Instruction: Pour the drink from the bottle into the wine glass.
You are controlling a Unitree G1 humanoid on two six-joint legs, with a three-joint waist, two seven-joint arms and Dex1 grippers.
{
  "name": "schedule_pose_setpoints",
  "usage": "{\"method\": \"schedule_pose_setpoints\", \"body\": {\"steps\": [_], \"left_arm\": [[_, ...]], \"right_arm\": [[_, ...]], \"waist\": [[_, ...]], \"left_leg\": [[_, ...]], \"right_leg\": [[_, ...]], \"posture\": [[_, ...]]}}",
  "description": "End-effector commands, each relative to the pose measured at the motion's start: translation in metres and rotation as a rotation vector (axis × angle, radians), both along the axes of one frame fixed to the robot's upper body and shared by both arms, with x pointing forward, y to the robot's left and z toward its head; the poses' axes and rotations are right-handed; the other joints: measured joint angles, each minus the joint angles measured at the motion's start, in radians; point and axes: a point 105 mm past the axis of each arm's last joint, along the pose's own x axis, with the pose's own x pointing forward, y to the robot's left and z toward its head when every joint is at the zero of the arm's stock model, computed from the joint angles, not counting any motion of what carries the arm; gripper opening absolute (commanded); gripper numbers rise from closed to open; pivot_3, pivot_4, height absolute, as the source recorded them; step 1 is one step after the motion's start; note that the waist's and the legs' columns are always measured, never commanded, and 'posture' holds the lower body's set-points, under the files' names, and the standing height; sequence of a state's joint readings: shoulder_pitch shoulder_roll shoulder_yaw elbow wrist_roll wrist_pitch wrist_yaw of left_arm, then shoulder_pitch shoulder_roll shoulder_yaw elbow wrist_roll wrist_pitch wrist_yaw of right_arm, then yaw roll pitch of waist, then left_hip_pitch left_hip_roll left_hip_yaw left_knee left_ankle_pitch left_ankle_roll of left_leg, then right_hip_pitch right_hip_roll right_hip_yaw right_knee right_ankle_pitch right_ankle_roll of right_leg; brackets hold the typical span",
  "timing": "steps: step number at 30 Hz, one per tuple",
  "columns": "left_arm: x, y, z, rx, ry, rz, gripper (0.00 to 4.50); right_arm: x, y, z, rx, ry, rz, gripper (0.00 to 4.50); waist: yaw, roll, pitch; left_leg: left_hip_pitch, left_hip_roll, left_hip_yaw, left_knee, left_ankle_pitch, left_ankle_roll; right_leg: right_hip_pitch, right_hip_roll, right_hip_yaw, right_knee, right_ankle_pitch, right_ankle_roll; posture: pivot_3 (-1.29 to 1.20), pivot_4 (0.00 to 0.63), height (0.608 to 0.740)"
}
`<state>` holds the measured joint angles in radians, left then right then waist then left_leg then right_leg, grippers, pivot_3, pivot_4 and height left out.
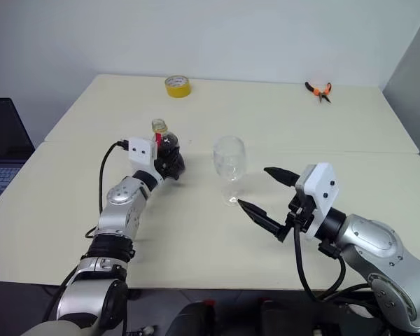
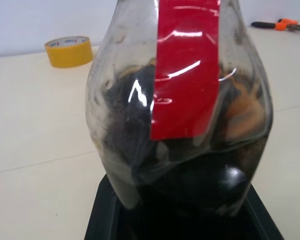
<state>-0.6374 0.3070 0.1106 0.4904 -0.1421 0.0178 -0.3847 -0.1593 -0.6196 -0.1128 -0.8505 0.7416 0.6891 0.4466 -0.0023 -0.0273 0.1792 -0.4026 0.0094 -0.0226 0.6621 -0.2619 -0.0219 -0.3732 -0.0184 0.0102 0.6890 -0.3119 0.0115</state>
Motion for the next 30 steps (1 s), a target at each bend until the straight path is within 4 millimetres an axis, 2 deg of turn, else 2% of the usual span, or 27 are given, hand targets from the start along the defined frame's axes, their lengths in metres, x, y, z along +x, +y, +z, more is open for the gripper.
{"method": "schedule_pose_setpoints", "body": {"steps": [1, 10, 14, 23, 30], "left_arm": [[-0.007, -0.015, 0.043, 0.037, -0.15, -0.085, 0.86], [-0.013, -0.047, 0.073, 0.315, -0.301, -0.284, 0.79], [-0.009, -0.053, 0.086, 0.408, -0.369, -0.313, 0.79], [-0.004, -0.059, 0.095, 0.584, -0.465, -0.343, 0.79], [-0.003, -0.066, 0.096, 0.711, -0.529, -0.387, 0.76]], "right_arm": [[-0.007, 0.002, 0.017, 0.029, -0.069, 0.015, 4.5], [-0.004, 0.008, 0.017, 0.044, -0.072, 0.01, 4.5], [-0.002, 0.012, 0.012, 0.046, -0.067, 0.009, 4.5], [0.004, 0.019, 0.006, 0.066, -0.091, -0.007, 4.5], [0.023, 0.028, 0.007, 0.147, -0.169, -0.089, 4.5]], "waist": [[0.0, 0.0, 0.0], [0.0, 0.0, 0.0], [0.0, 0.0, 0.0], [-0.002, 0.0, 0.0], [-0.002, 0.0, 0.0]], "left_leg": [[0.0, 0.0, 0.0, 0.0, 0.0, 0.0], [0.0, 0.0, 0.0, 0.0, 0.0, 0.0], [0.0, 0.0, 0.0, 0.0, 0.0, 0.0], [0.0, 0.0, 0.0, 0.0, 0.0, 0.0], [-0.001, -0.001, 0.001, 0.0, 0.0, 0.0]], "right_leg": [[0.0, 0.0, 0.0, 0.0, 0.0, 0.0], [0.0, 0.0, 0.0, 0.0, 0.0, 0.0], [0.0, 0.0, 0.0, 0.0, 0.0, 0.0], [-0.001, 0.0, 0.0, 0.0, 0.0, 0.0], [-0.002, 0.0, 0.0, 0.001, 0.0, 0.0]], "posture": [[0.0, 0.15, 0.74], [0.0, 0.15, 0.74], [0.0, 0.15, 0.74], [0.0, 0.15, 0.74], [0.0, 0.15, 0.74]]}}
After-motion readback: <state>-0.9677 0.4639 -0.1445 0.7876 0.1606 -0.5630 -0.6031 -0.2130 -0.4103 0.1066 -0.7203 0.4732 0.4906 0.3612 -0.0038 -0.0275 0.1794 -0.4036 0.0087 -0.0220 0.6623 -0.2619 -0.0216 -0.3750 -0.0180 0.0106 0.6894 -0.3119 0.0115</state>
